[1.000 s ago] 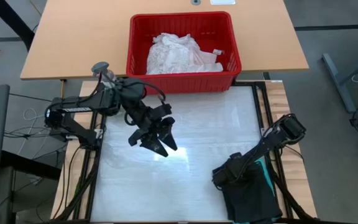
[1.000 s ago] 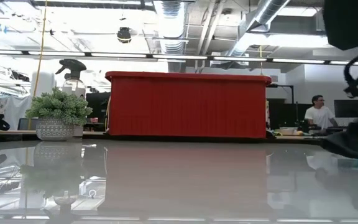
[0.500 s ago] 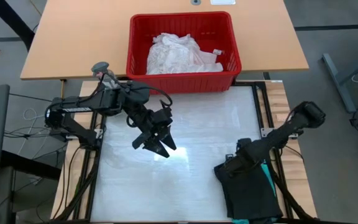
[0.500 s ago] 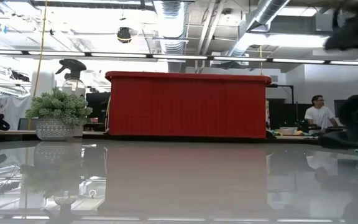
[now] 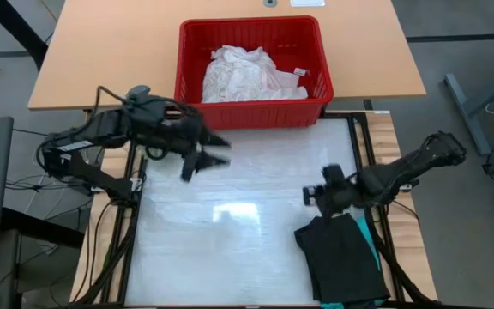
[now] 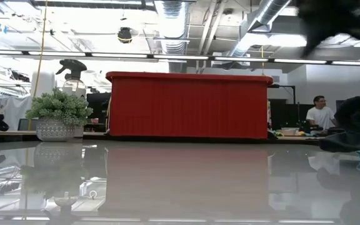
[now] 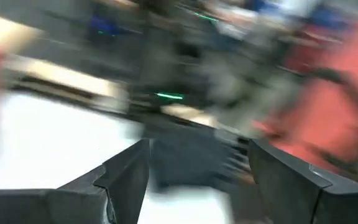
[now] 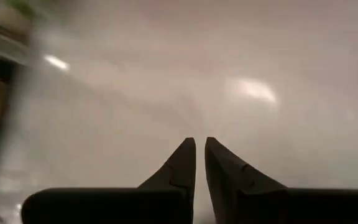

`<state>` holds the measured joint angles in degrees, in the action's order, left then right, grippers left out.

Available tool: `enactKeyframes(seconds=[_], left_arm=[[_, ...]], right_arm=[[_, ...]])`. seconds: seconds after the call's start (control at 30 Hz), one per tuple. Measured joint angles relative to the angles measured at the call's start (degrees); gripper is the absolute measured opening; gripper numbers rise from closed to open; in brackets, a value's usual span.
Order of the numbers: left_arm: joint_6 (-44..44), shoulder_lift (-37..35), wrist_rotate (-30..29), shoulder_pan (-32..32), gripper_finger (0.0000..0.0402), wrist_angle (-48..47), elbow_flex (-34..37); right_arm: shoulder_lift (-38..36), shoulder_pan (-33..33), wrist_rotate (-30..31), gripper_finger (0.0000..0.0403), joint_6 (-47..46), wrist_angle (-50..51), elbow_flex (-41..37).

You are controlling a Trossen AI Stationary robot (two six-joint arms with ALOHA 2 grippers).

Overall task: Fold Laundry from Bin
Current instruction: Fold the white t-shirt

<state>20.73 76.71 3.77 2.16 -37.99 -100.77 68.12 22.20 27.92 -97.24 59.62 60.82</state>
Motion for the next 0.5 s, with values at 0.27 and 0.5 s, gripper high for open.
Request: enactKeyframes(seconds=[0.27, 0.5], left_arm=[[-4.32, 0.24, 1.01, 16.59, 0.0255, -0.12, 0.02], [-10.45, 5.57, 12.48, 38.4, 0.0255, 2.38, 0.04]], right_arm=[[-6.45, -19.28, 10.48, 0.0063, 52.39, -37.24, 0.04], [-6.33, -36.73, 9.47, 0.0063, 82.75, -61.35, 0.09]])
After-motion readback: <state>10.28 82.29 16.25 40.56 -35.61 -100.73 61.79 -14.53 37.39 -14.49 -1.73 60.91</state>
